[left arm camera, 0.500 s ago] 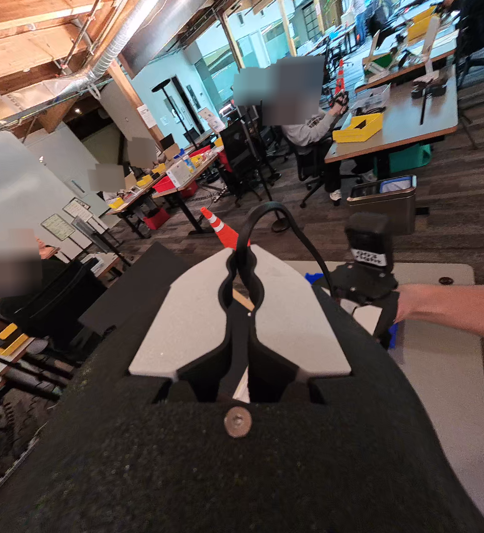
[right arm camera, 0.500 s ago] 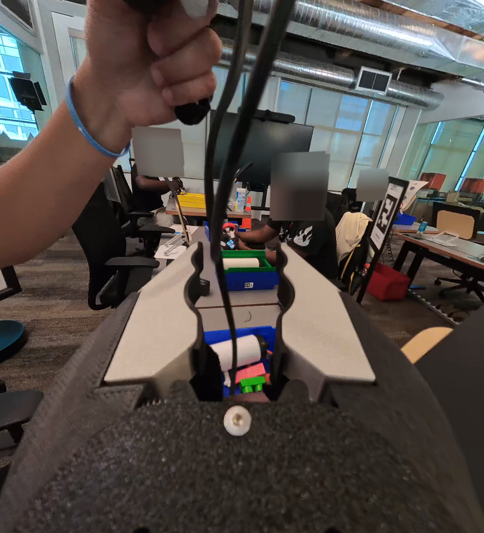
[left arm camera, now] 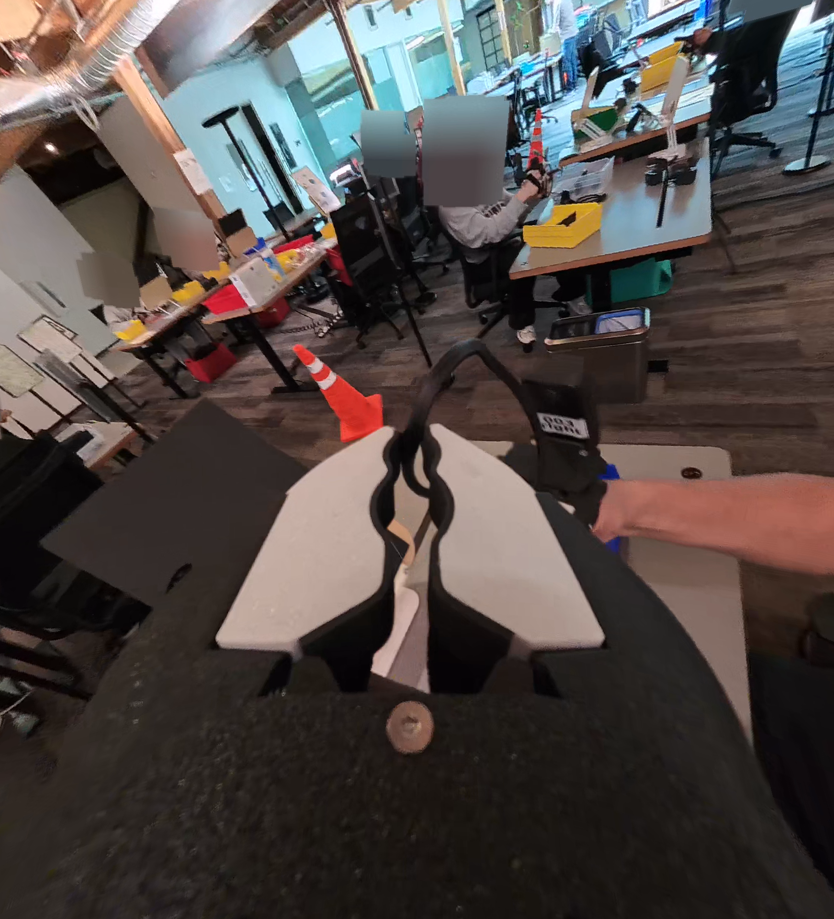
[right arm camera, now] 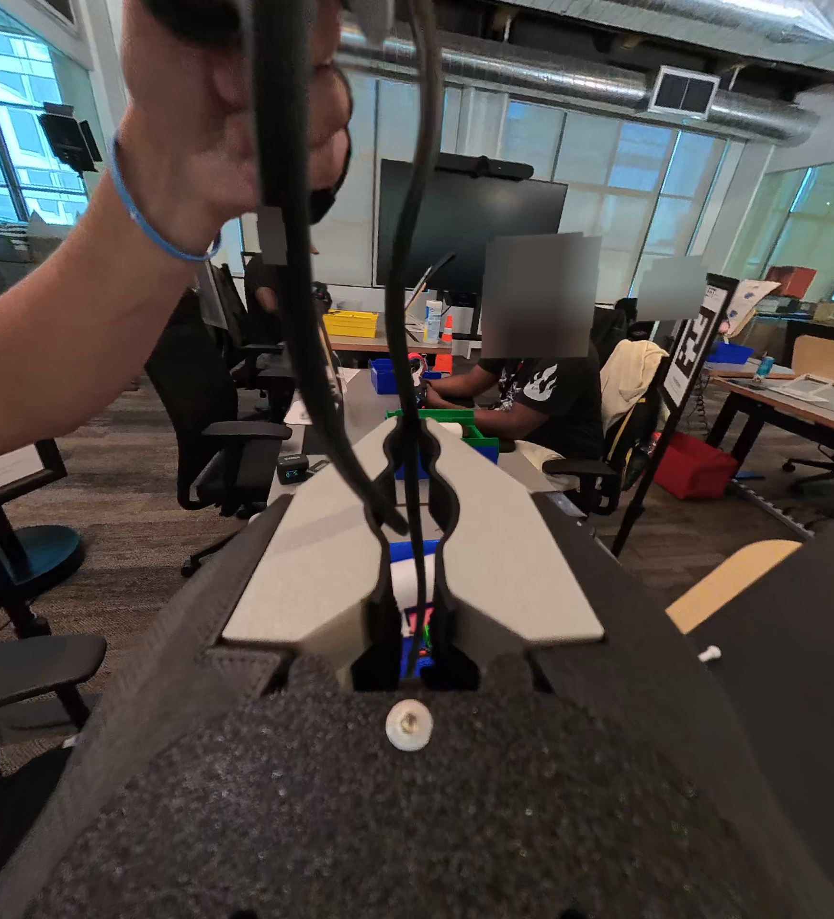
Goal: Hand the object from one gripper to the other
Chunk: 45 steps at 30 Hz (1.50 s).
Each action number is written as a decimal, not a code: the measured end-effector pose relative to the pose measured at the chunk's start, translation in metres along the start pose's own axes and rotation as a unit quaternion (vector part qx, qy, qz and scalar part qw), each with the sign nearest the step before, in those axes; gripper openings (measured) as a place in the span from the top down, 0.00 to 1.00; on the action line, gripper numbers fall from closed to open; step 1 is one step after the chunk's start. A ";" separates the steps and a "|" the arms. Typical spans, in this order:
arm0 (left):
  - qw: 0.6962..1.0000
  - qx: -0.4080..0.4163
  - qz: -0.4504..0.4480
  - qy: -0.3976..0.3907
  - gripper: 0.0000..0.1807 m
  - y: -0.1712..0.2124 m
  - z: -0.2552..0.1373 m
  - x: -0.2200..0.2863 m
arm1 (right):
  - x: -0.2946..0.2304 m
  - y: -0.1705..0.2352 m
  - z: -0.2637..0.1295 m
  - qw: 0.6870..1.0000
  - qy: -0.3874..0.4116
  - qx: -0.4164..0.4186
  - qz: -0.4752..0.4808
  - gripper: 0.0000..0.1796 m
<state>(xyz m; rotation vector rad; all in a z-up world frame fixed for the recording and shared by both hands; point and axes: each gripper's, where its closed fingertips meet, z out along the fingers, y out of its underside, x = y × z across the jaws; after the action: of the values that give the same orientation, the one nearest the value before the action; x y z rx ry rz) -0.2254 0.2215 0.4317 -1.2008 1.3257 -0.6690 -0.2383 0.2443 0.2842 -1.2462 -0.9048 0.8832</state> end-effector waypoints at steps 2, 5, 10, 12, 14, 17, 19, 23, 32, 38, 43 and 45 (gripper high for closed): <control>1.000 -0.007 0.000 0.003 0.85 0.012 -0.004 0.008 | 0.005 -0.002 -0.007 1.000 0.005 0.000 0.010 0.97; 1.000 -0.011 -0.003 0.015 0.77 0.038 -0.015 0.022 | 0.010 -0.009 -0.017 1.000 0.002 0.009 0.022 0.97; 0.998 -0.029 -0.047 0.001 0.76 0.120 -0.009 0.038 | 0.014 -0.022 -0.025 0.998 -0.014 0.032 0.052 0.98; 0.996 -0.041 -0.078 0.007 0.76 0.157 0.007 0.051 | 0.011 -0.027 -0.024 0.997 -0.028 0.043 0.065 0.98; 0.993 -0.022 -0.115 0.015 0.76 0.180 0.025 0.060 | 0.007 -0.030 -0.021 0.996 -0.039 0.048 0.070 0.98; 0.988 0.017 -0.148 0.028 0.74 0.199 0.049 0.070 | -0.004 -0.028 -0.013 0.994 -0.061 0.048 0.078 0.99; 0.985 0.045 -0.160 0.046 0.74 0.202 0.060 0.077 | -0.011 -0.025 -0.009 0.994 -0.069 0.044 0.078 0.97; 0.985 0.055 -0.155 0.052 1.00 0.214 0.071 0.078 | -0.014 -0.021 -0.007 0.996 -0.063 0.028 0.063 0.97; 0.975 0.059 -0.183 0.112 1.00 0.218 0.060 0.082 | -0.028 -0.011 -0.013 0.996 -0.077 -0.004 0.046 0.96; 0.963 0.109 -0.210 0.128 1.00 0.183 0.041 0.061 | -0.060 0.036 -0.030 0.994 -0.078 -0.075 -0.006 0.82; 0.967 0.105 -0.194 0.127 1.00 0.164 0.032 0.051 | -0.049 0.106 -0.058 0.986 0.005 -0.157 -0.055 0.72; 0.969 0.103 -0.185 0.131 1.00 0.156 0.029 0.052 | -0.035 0.116 -0.066 0.986 0.059 -0.137 -0.069 0.72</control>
<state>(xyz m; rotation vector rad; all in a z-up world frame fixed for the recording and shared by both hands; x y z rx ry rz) -0.2265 0.2304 0.2651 -1.2277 1.2174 -1.2397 -0.1973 0.1998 0.1600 -1.4364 -1.0286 0.5824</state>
